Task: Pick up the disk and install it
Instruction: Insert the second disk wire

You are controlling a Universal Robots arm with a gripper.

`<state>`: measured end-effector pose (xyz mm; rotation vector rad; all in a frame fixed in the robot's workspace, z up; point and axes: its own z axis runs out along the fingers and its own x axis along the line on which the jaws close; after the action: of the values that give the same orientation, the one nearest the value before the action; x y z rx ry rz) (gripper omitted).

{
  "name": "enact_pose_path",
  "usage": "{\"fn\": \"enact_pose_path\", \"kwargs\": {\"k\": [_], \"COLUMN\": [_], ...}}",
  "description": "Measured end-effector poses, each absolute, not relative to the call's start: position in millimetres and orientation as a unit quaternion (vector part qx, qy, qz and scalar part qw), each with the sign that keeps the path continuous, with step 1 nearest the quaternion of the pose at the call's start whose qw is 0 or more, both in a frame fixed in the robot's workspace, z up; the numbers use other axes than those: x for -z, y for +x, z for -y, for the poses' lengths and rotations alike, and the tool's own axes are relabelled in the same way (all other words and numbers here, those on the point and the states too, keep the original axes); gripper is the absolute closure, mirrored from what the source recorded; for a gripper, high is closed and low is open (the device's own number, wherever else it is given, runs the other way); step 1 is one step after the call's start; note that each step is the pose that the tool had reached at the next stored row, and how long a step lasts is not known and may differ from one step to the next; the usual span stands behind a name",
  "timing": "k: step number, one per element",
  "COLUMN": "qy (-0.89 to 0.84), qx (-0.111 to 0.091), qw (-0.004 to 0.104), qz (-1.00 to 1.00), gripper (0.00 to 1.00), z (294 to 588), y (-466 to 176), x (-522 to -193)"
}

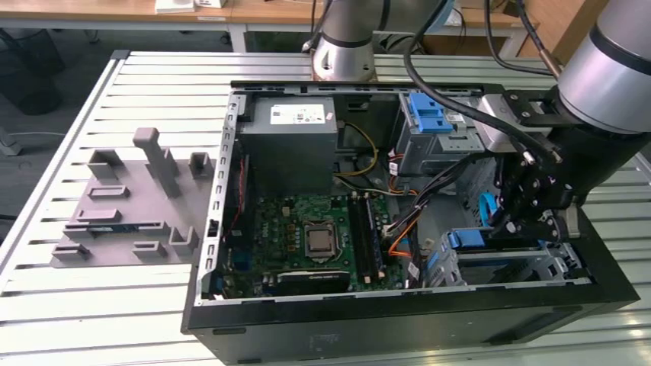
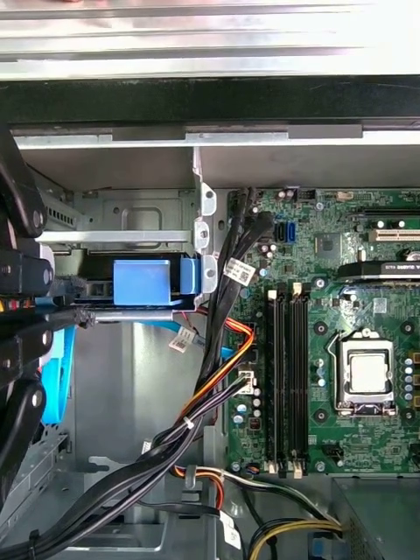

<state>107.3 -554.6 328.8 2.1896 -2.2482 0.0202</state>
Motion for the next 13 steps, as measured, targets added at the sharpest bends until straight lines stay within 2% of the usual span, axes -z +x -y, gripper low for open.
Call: {"fn": "enact_pose_path", "kwargs": {"k": [1, 6, 7, 10, 11, 13], "qy": [0.698, 0.698, 0.698, 0.698, 0.698, 0.698], "qx": [-0.006, -0.006, -0.006, -0.006, -0.006, -0.006], "qw": [0.002, 0.002, 0.001, 0.001, 0.001, 0.001], "qz": [0.716, 0.716, 0.716, 0.716, 0.716, 0.716], "gripper": [0.77, 0.76, 0.69, 0.68, 0.62, 0.62], "z": [554.6, 554.7, 554.7, 554.6, 554.6, 554.7], "y": [107.3, 107.3, 107.2, 107.2, 107.3, 107.2], "x": [-328.7, -328.7, -329.4, -331.5, -332.2, -333.3]}}
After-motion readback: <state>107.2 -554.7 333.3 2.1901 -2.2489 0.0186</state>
